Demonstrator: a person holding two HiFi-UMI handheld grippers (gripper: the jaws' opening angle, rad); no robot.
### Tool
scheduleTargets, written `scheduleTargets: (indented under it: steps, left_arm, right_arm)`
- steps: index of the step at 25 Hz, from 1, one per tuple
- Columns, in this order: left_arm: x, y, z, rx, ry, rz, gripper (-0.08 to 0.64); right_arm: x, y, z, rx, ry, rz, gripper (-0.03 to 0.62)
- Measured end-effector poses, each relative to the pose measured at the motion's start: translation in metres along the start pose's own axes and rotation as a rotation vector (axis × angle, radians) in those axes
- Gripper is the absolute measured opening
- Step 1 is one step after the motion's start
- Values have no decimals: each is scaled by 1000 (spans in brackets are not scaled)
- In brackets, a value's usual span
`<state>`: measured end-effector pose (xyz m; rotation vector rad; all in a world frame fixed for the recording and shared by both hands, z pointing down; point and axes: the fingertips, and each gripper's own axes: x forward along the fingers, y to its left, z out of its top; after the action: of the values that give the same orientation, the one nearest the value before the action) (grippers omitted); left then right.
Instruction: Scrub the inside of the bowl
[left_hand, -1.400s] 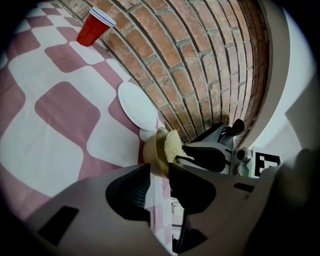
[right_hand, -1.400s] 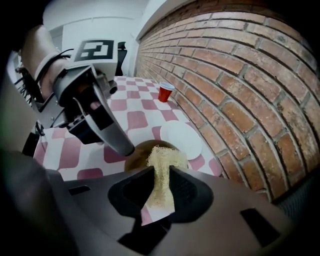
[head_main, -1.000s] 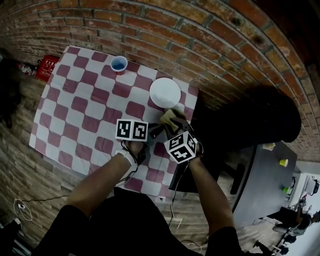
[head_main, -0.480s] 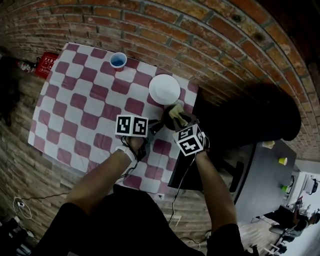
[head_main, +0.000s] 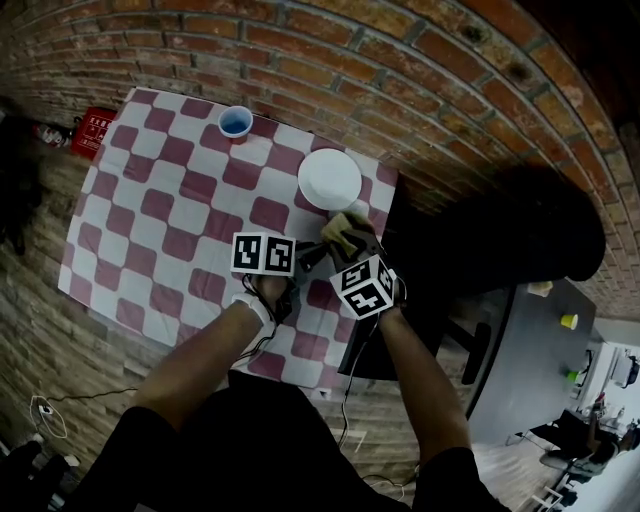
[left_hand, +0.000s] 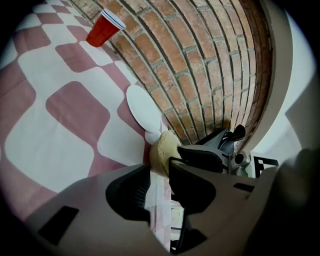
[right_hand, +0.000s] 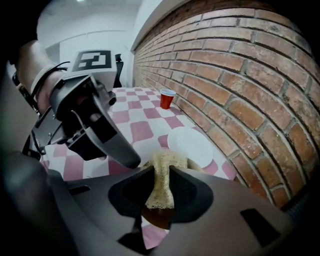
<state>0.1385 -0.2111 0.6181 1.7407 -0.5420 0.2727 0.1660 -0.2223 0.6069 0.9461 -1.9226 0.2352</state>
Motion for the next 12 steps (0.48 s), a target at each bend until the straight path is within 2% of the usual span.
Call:
scheduleTargets:
  steps: [5, 9, 12]
  left_arm:
    - [-4, 4, 3, -8, -6, 9, 124]
    - [-4, 4, 3, -12, -7, 4, 124]
    - [-3, 3, 1, -15, -3, -1, 124]
  right_arm:
    - [3, -22, 6, 64, -9, -17, 103]
    - [-5, -31, -5, 35, 18, -29, 103]
    - [-13, -26, -14, -30, 42, -29, 103]
